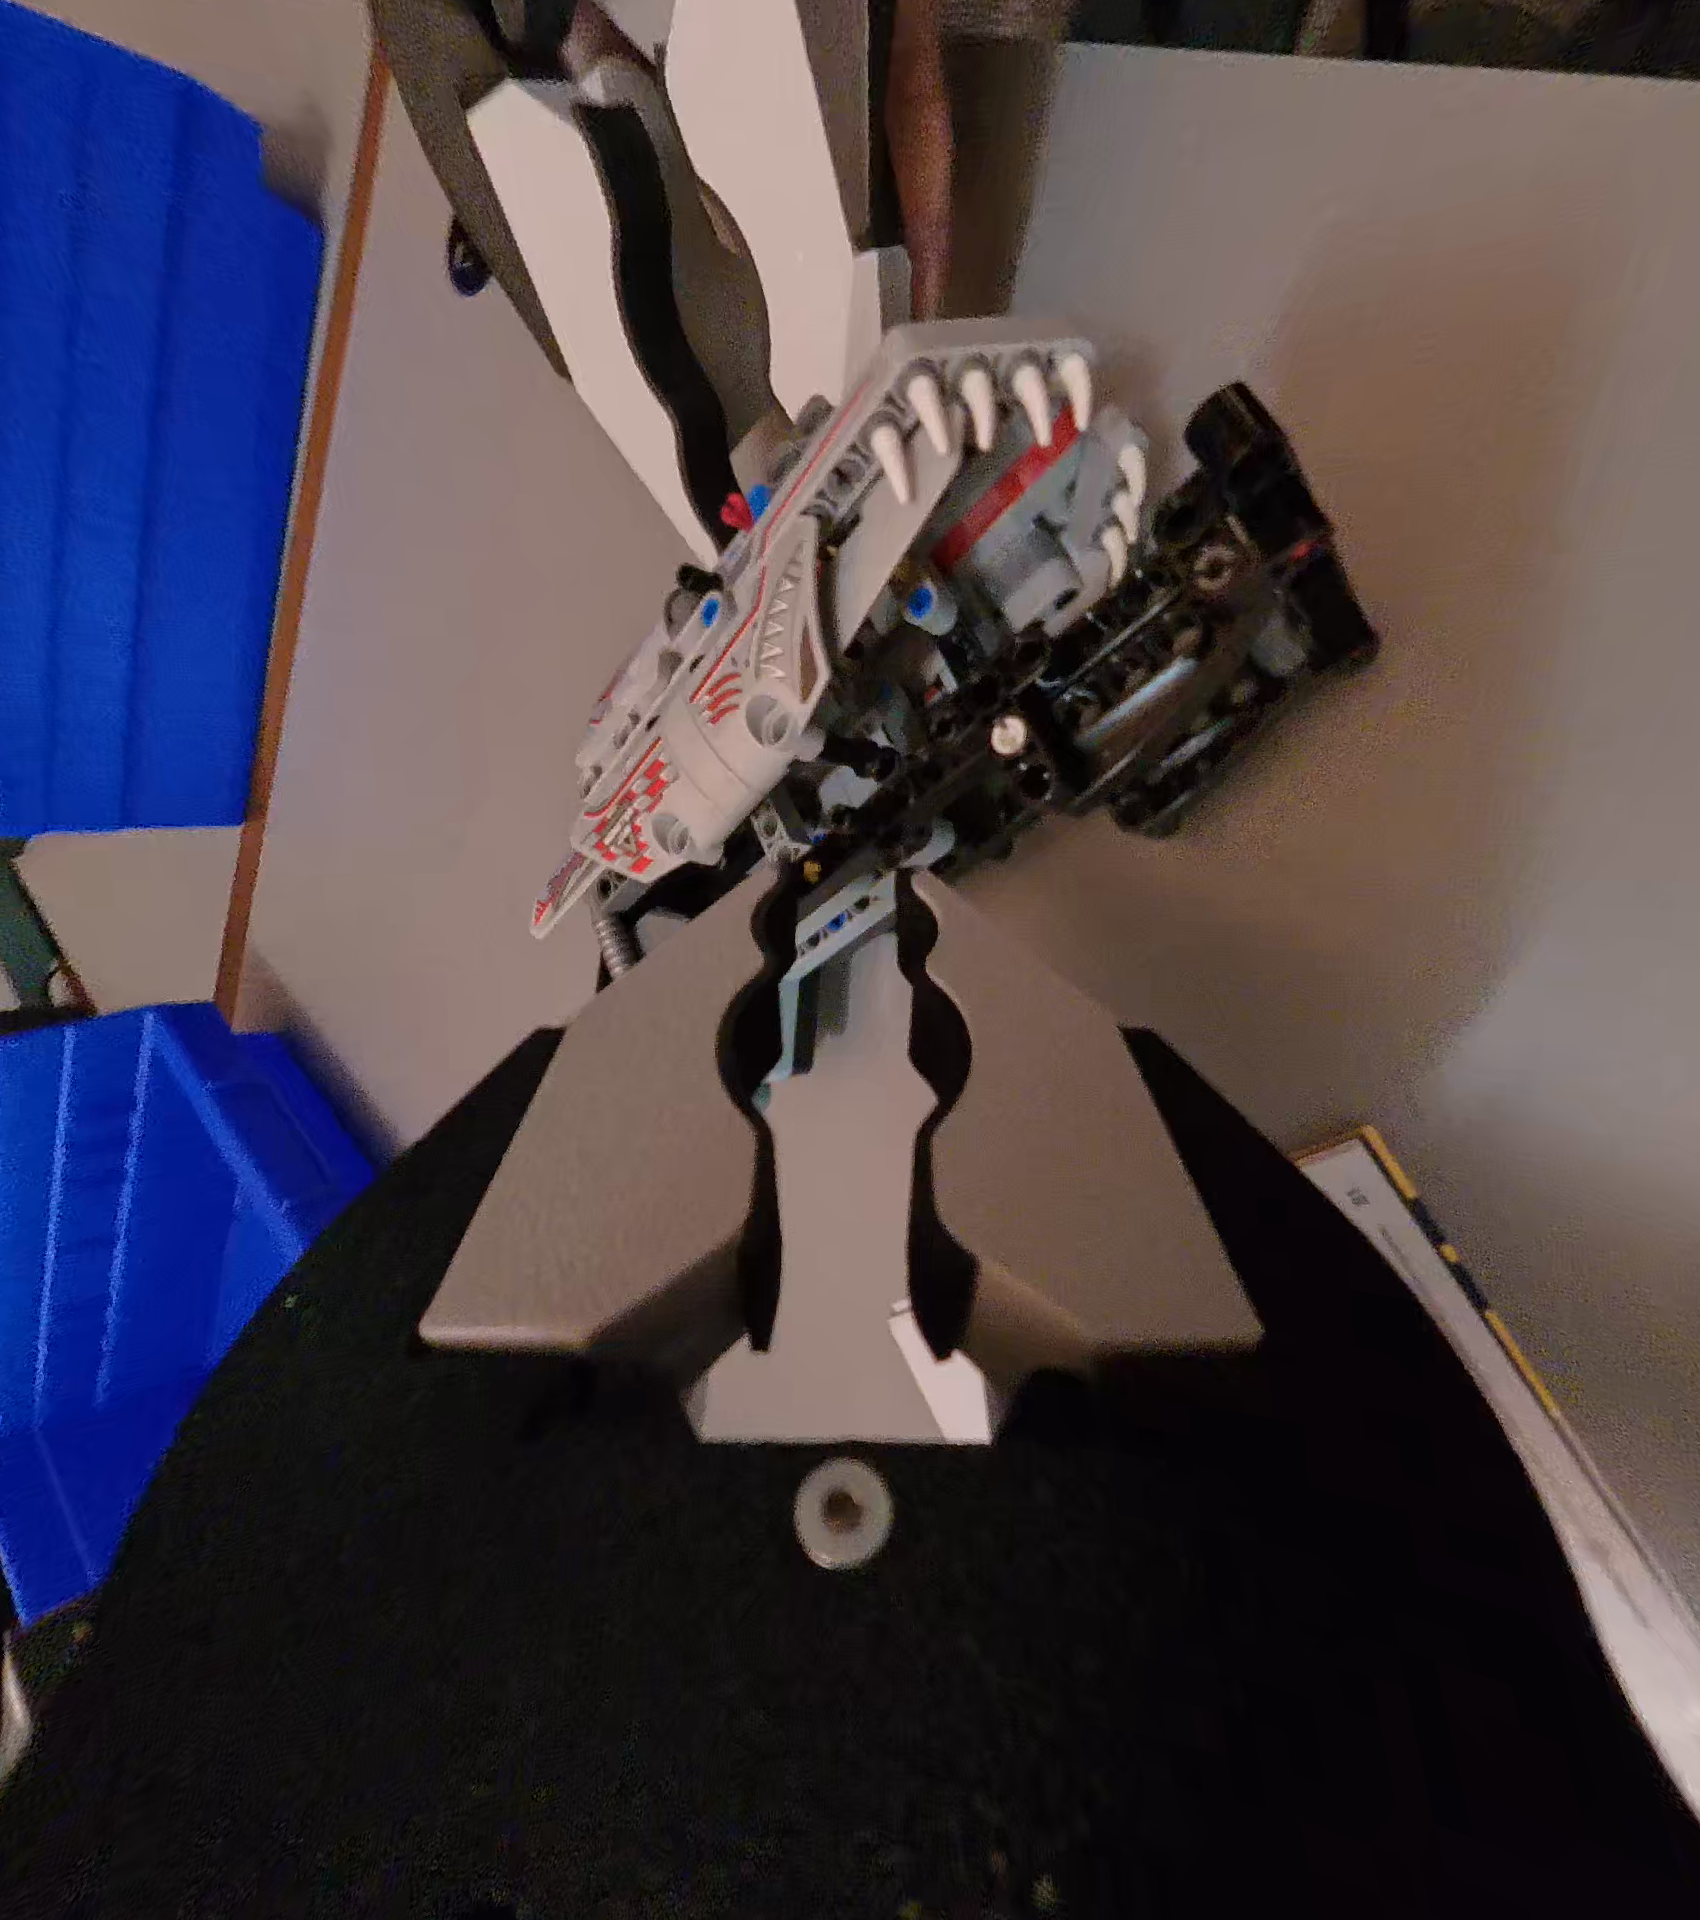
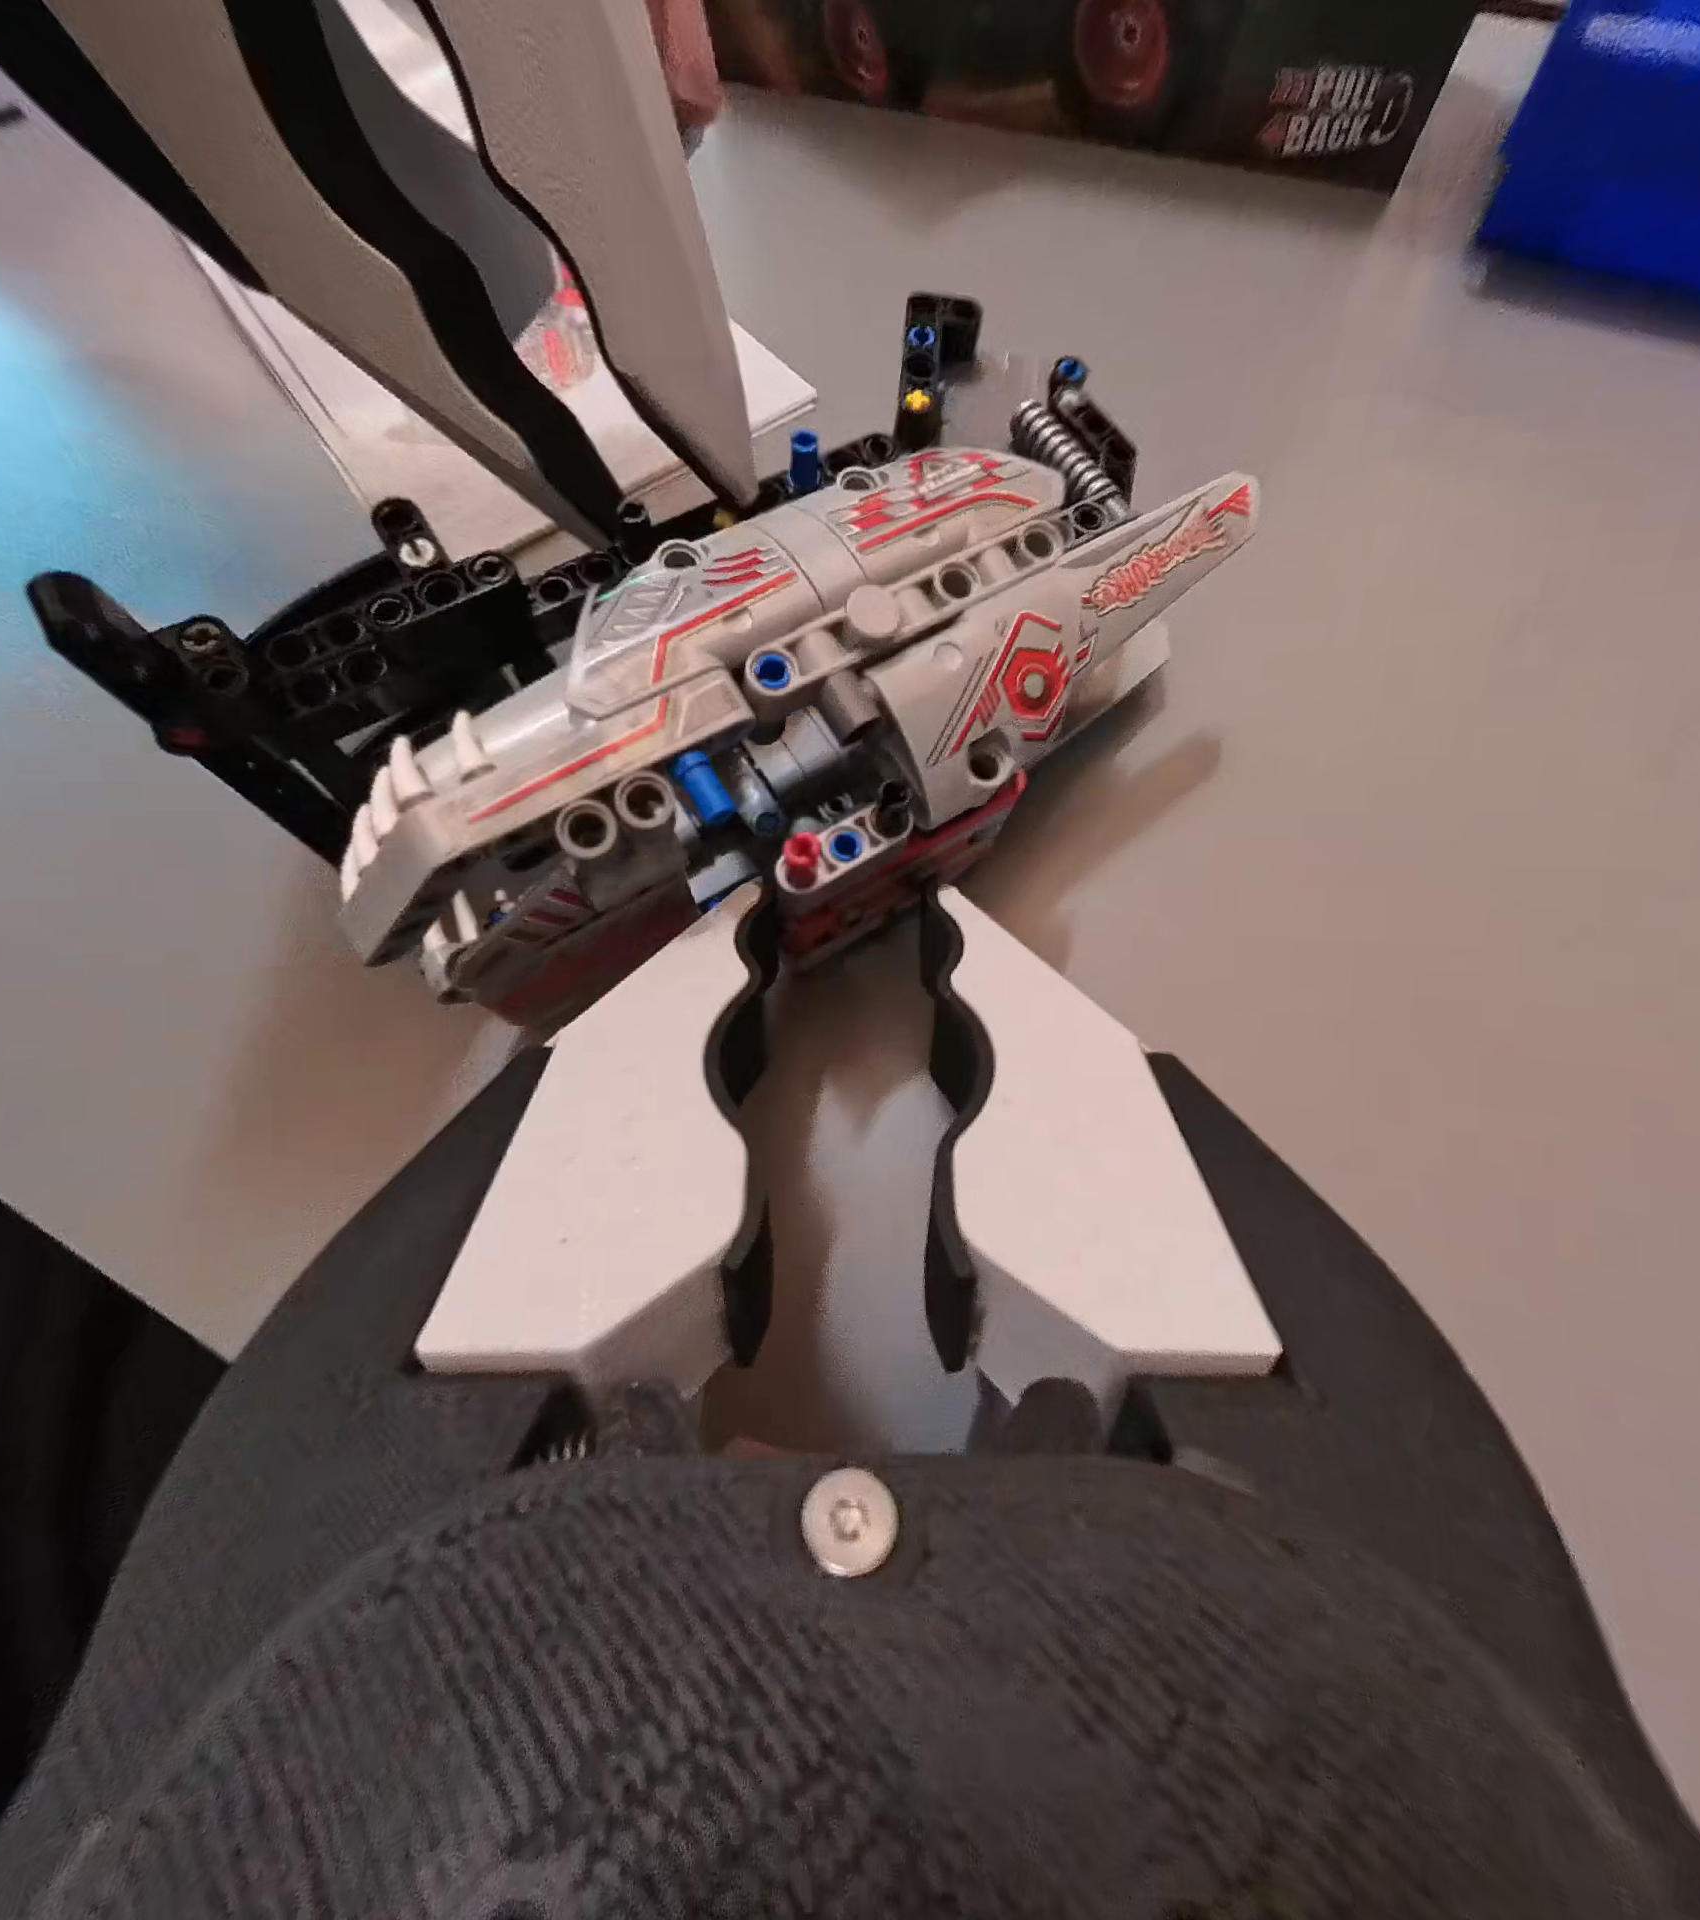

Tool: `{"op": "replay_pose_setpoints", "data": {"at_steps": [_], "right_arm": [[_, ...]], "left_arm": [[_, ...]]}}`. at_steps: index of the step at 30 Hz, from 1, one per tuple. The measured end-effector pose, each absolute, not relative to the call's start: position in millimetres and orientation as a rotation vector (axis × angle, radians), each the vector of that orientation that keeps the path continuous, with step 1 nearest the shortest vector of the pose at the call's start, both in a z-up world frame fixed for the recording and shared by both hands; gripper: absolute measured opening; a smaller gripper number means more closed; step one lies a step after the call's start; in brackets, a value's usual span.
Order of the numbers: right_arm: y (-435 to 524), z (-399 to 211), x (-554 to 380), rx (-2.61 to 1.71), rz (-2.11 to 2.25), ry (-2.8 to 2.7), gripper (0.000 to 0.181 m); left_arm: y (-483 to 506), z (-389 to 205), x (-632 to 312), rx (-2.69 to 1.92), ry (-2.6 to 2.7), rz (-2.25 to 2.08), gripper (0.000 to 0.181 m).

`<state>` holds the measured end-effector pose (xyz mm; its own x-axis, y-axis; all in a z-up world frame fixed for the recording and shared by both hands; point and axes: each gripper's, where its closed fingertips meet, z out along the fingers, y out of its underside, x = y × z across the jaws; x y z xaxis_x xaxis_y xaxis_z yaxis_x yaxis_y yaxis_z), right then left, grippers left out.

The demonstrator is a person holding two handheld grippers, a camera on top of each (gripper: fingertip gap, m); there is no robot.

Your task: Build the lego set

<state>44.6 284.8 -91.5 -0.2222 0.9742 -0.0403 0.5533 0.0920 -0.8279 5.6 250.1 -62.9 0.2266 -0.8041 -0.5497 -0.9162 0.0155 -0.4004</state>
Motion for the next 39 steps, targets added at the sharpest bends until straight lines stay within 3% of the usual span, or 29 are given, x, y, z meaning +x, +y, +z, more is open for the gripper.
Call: {"op": "replay_pose_setpoints", "data": {"at_steps": [6,19,24,29,37,39], "right_arm": [[291,-60,28,-1.207,0.671,-1.889,0.011],[247,-28,-12,-0.378,0.0,-2.032,0.011],[226,-28,-16,-0.123,-0.141,-2.042,0.012],[215,-29,-12,-0.144,-0.066,-2.075,0.014],[216,-20,18,-0.574,0.387,-2.241,0.056],[215,-17,26,-0.876,0.604,-2.215,0.079]], "left_arm": [[230,-70,2,-1.793,1.371,0.27,0.017],[195,-81,3,-1.789,1.098,0.339,0.015],[172,-84,-13,-1.826,1.127,0.35,0.018],[165,-53,-40,-1.794,1.015,0.351,0.019],[190,-16,-36,-1.712,1.069,0.172,0.042],[194,-10,-31,-1.715,1.092,0.007,0.045]]}}
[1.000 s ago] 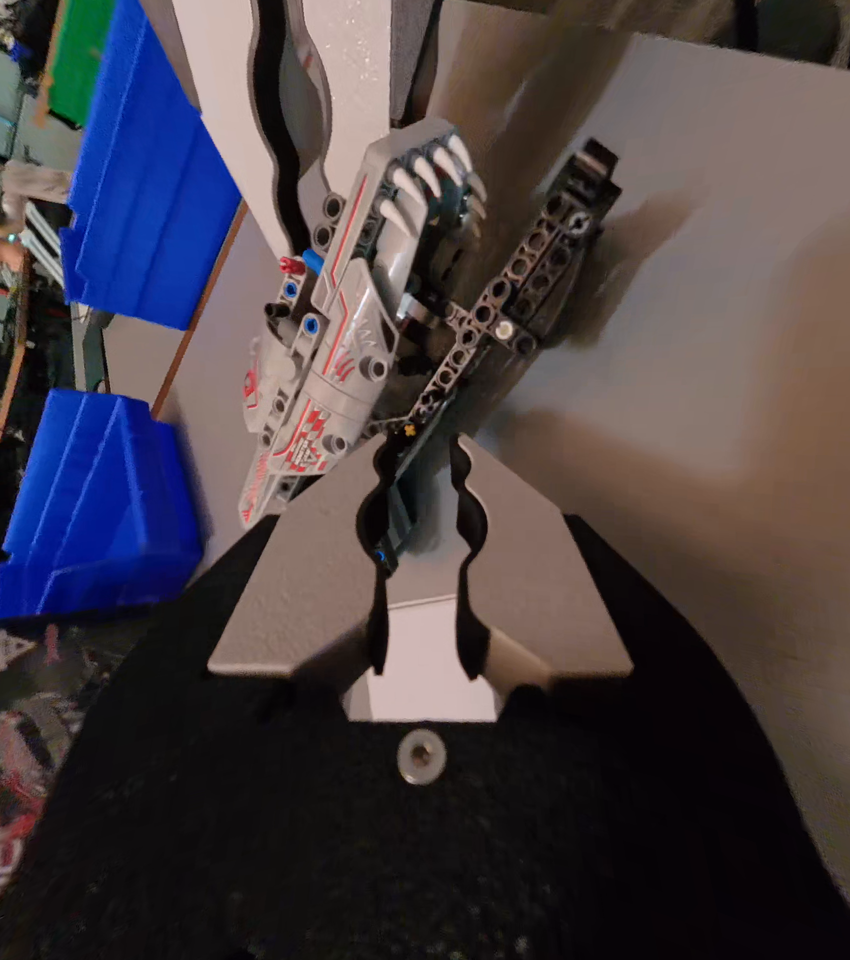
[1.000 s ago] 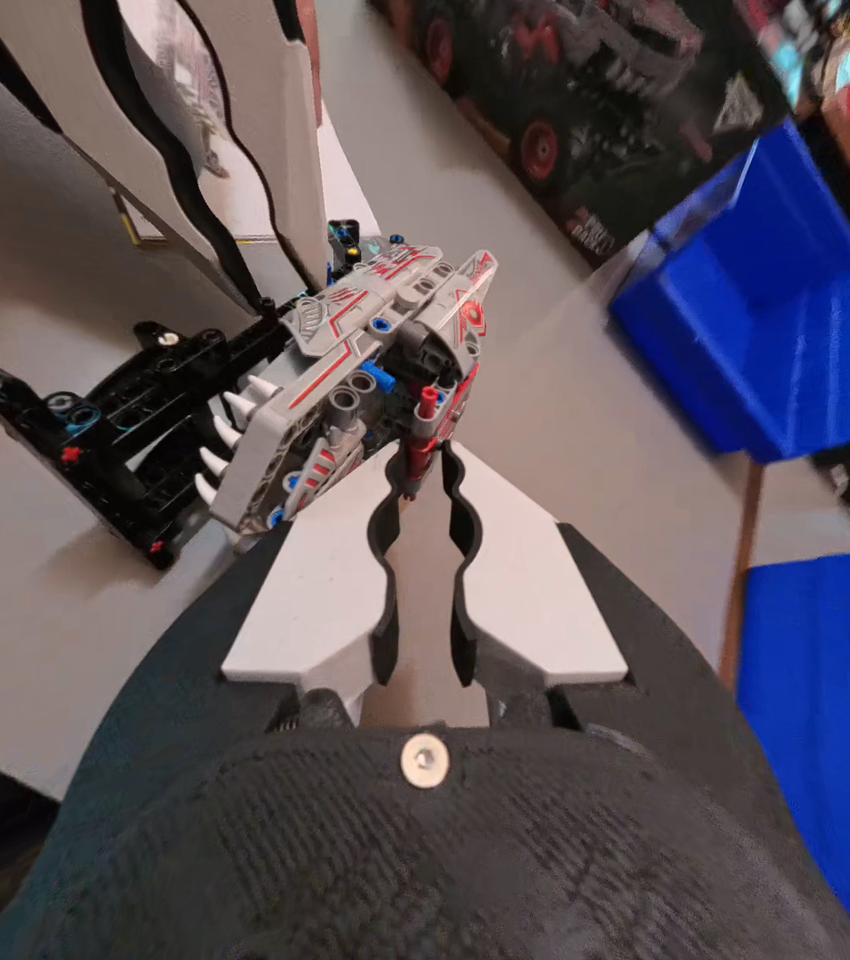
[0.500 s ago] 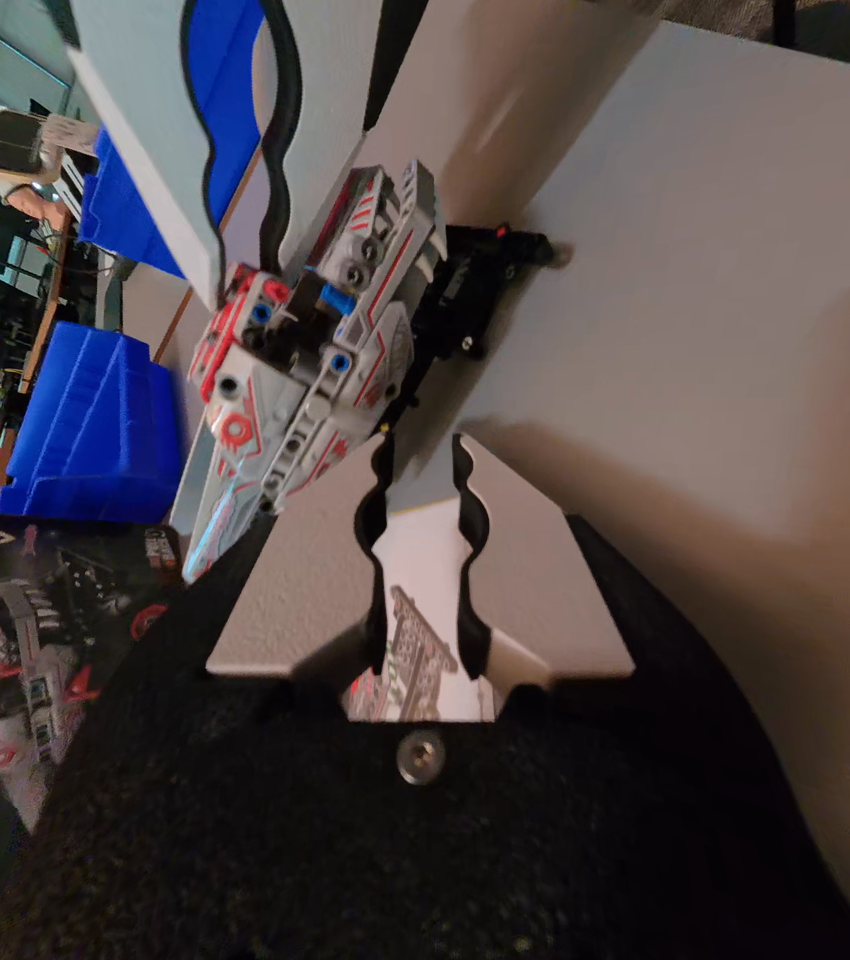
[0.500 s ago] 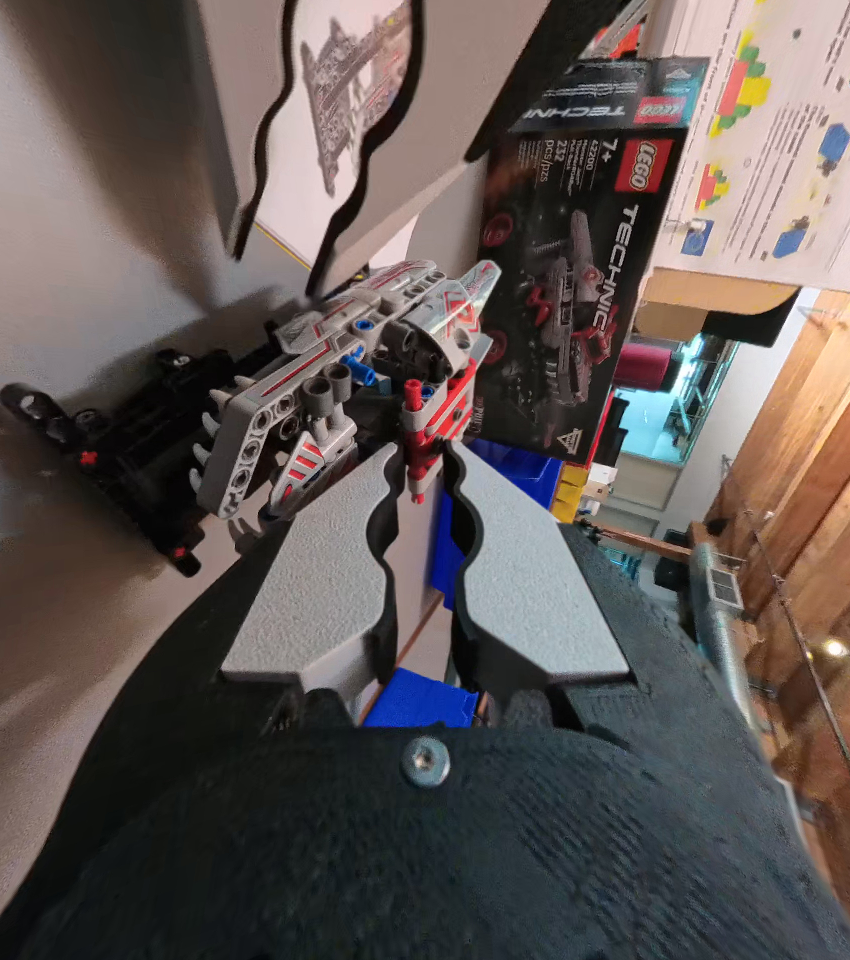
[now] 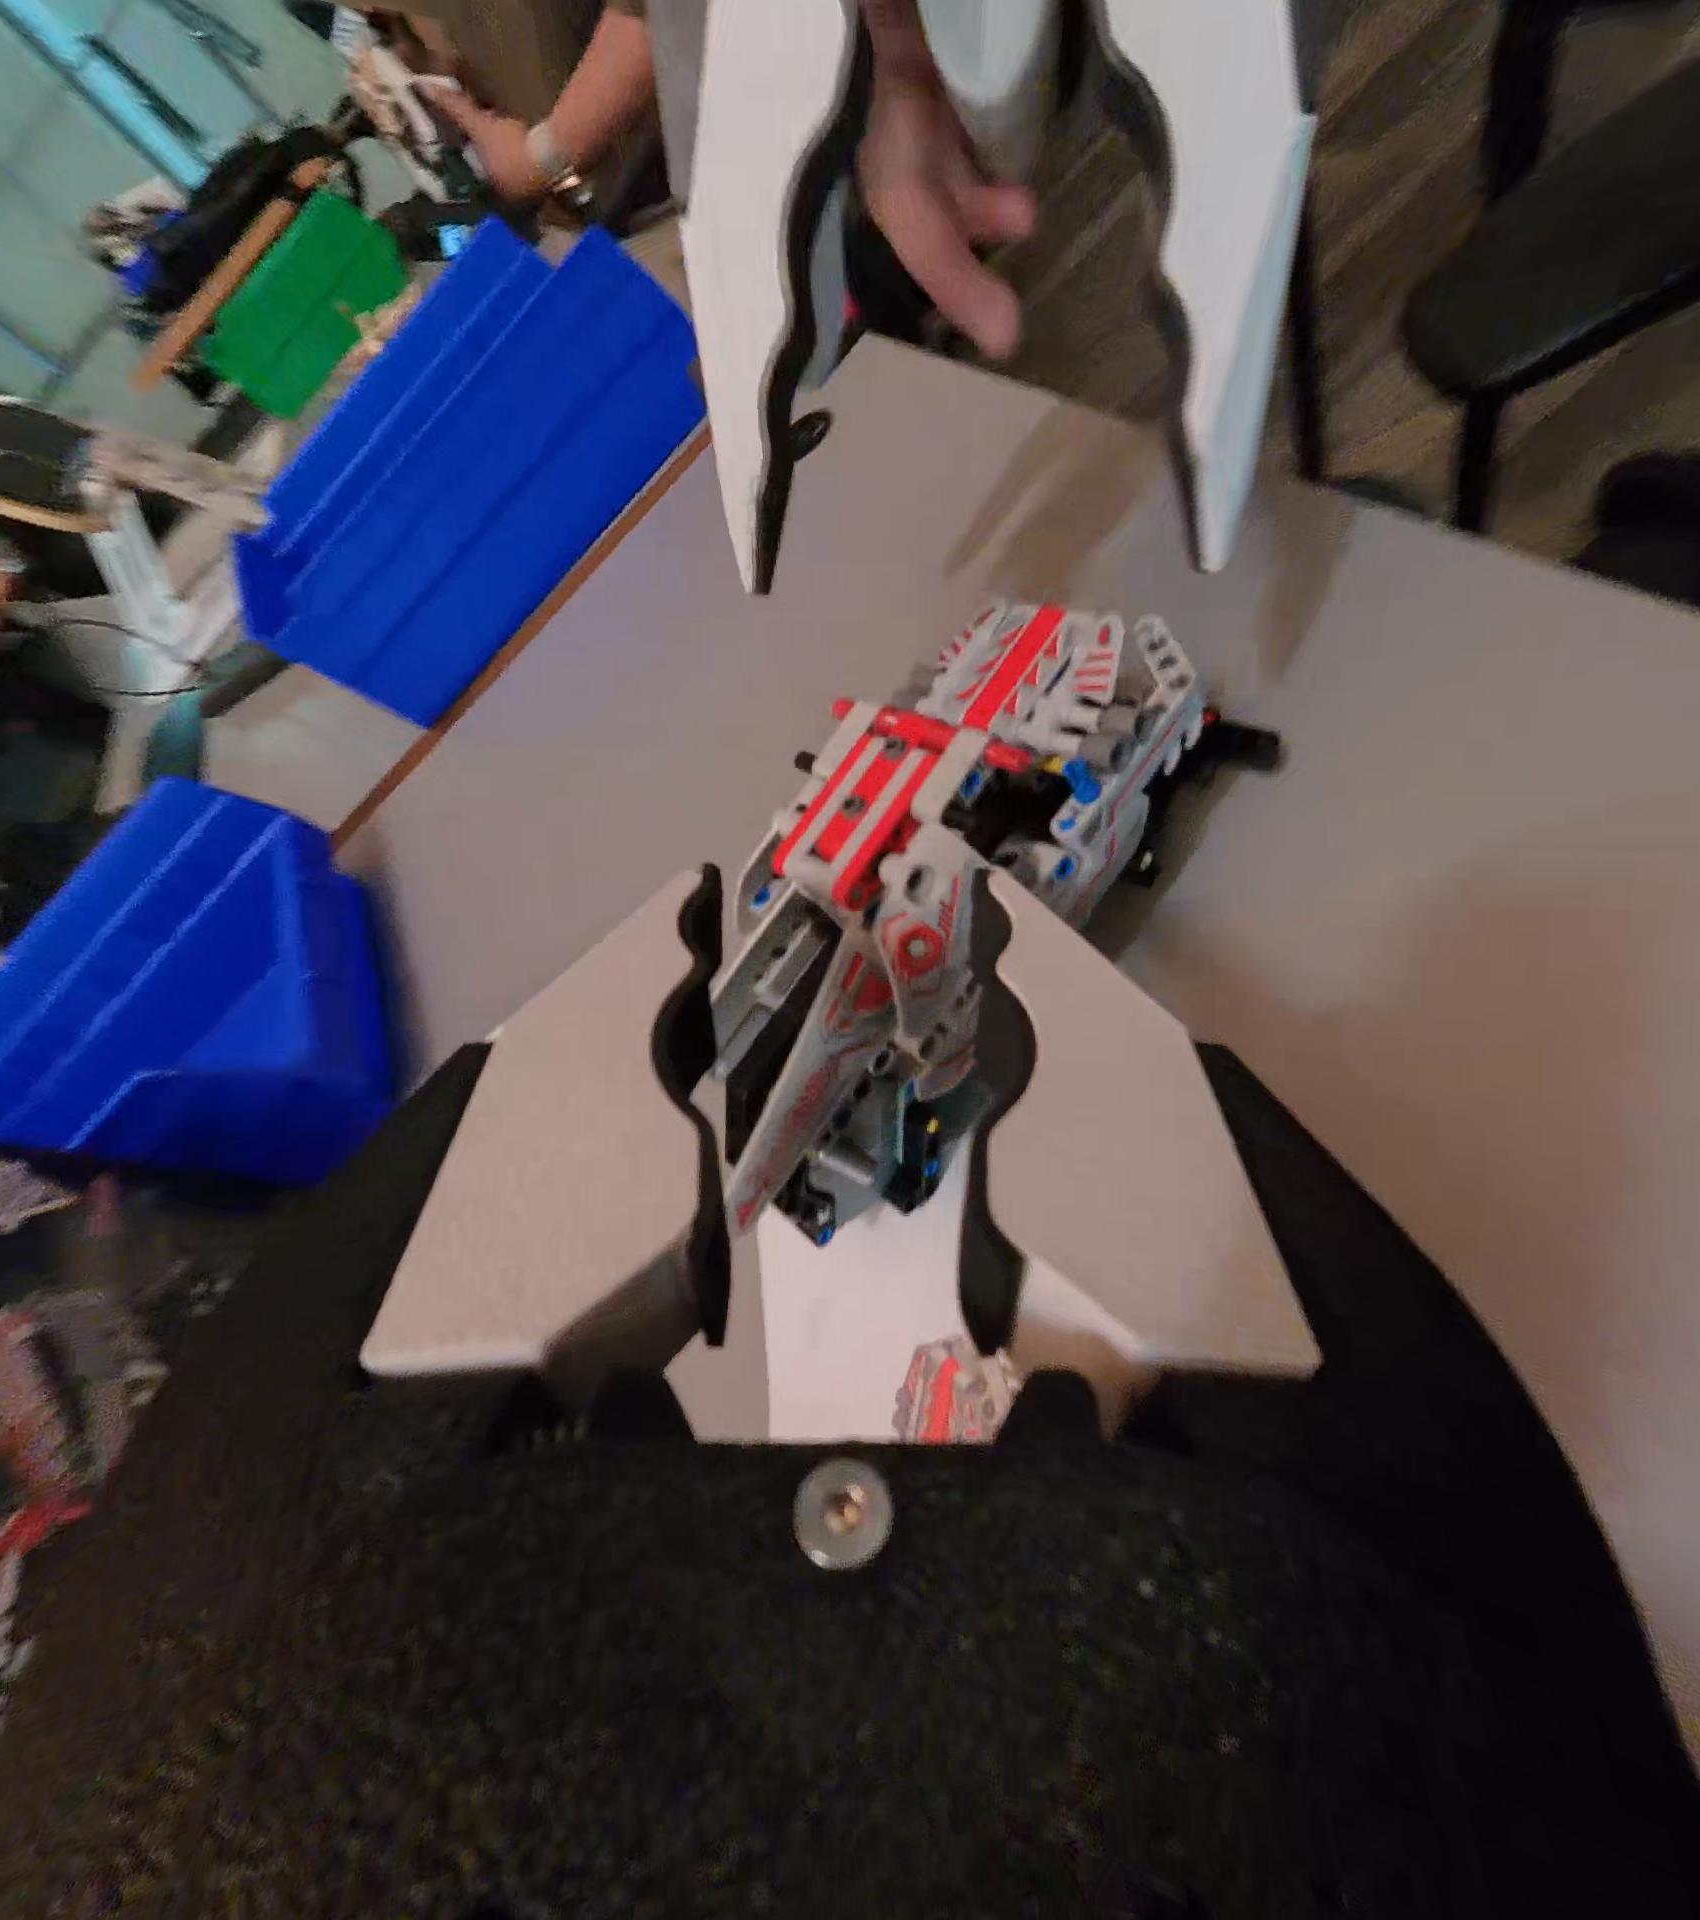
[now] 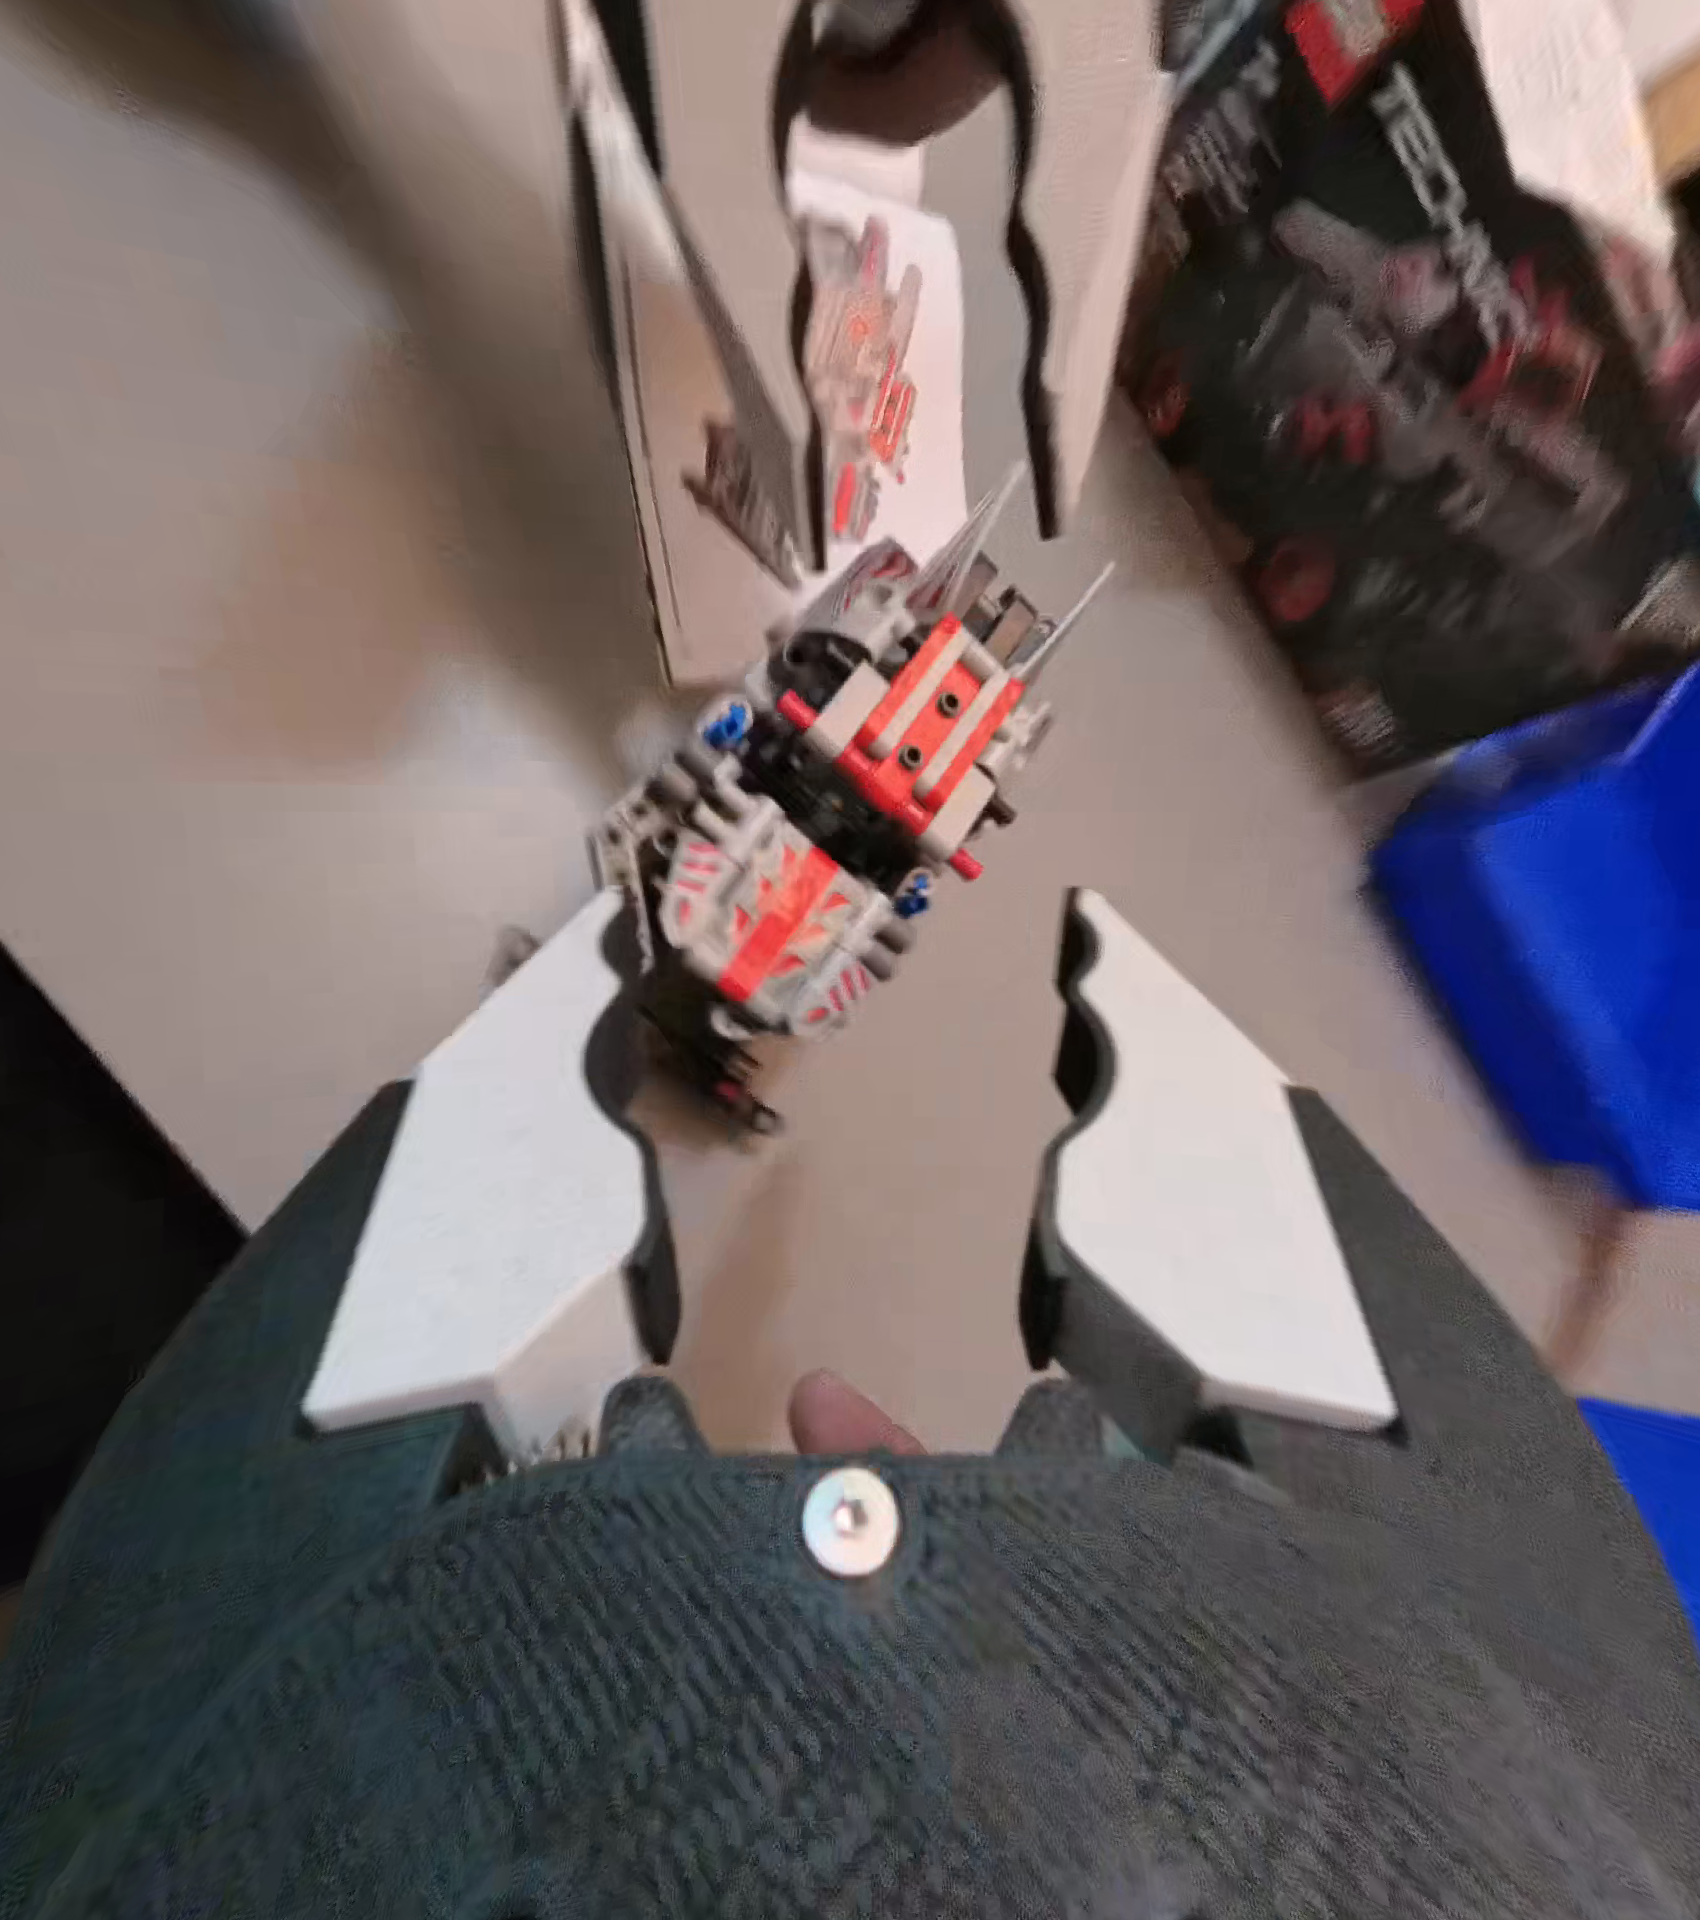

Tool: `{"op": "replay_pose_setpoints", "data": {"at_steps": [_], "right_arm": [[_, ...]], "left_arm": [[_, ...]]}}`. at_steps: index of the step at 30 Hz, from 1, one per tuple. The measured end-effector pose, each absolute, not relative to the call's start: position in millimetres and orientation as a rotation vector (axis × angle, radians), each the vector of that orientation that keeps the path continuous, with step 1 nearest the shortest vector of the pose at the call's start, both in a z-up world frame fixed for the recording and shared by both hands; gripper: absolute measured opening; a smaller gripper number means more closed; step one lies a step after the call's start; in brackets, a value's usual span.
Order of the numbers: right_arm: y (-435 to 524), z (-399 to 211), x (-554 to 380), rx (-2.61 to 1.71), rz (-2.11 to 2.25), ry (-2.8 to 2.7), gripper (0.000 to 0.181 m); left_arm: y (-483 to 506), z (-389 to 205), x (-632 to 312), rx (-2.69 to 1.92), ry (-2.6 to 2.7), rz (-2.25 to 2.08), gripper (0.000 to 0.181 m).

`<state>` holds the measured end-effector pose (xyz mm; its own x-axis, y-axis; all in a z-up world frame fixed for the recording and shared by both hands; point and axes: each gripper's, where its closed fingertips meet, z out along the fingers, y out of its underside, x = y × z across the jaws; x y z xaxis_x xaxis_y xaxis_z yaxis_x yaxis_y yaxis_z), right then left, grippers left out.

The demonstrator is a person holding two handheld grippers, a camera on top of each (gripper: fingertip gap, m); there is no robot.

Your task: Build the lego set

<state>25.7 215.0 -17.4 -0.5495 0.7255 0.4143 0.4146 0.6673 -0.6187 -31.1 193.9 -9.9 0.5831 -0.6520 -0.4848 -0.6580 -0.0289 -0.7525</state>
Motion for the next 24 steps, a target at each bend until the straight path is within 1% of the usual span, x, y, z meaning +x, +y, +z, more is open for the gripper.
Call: {"op": "replay_pose_setpoints", "data": {"at_steps": [1,2,3,4,5,9,11,16,18,19,20,22,23,24], "right_arm": [[209,-15,24,-1.016,0.744,-2.161,0.091],[203,-12,21,-1.107,0.858,-2.1,0.091],[201,-10,16,-1.157,0.924,-2.028,0.083],[201,-11,11,-1.201,0.945,-1.959,0.086],[202,-14,7,-1.239,0.955,-1.907,0.093],[194,-29,-6,-1.351,1.04,-1.834,0.086],[196,-30,-12,-1.371,1.041,-1.803,0.09],[203,-31,-19,-1.391,1.038,-1.791,0.08],[210,-32,-20,-1.368,0.991,-1.795,0.066],[210,-33,-20,-1.338,0.976,-1.82,0.06],[208,-36,-20,-1.308,0.966,-1.852,0.061],[209,-36,-21,-1.285,0.961,-1.868,0.061],[209,-36,-21,-1.276,0.967,-1.877,0.061],[209,-36,-21,-1.266,0.977,-1.884,0.061]], "left_arm": [[197,-8,-31,-1.724,1.095,-0.068,0.047],[199,-7,-30,-1.735,1.111,-0.149,0.047],[200,-8,-30,-1.751,1.133,-0.224,0.047],[201,-8,-29,-1.764,1.157,-0.286,0.047],[202,-10,-28,-1.775,1.192,-0.339,0.049],[207,-22,-27,-1.836,1.332,-0.428,0.054],[209,-26,-25,-1.852,1.385,-0.464,0.052],[211,-25,-25,-1.853,1.44,-0.544,0.048],[208,-23,-25,-1.86,1.441,-0.59,0.044],[206,-21,-25,-1.865,1.438,-0.615,0.038],[205,-20,-27,-1.873,1.446,-0.626,0.034],[205,-22,-29,-1.879,1.478,-0.61,0.034],[205,-22,-28,-1.885,1.486,-0.604,0.035],[206,-23,-27,-1.894,1.5,-0.577,0.04]]}}
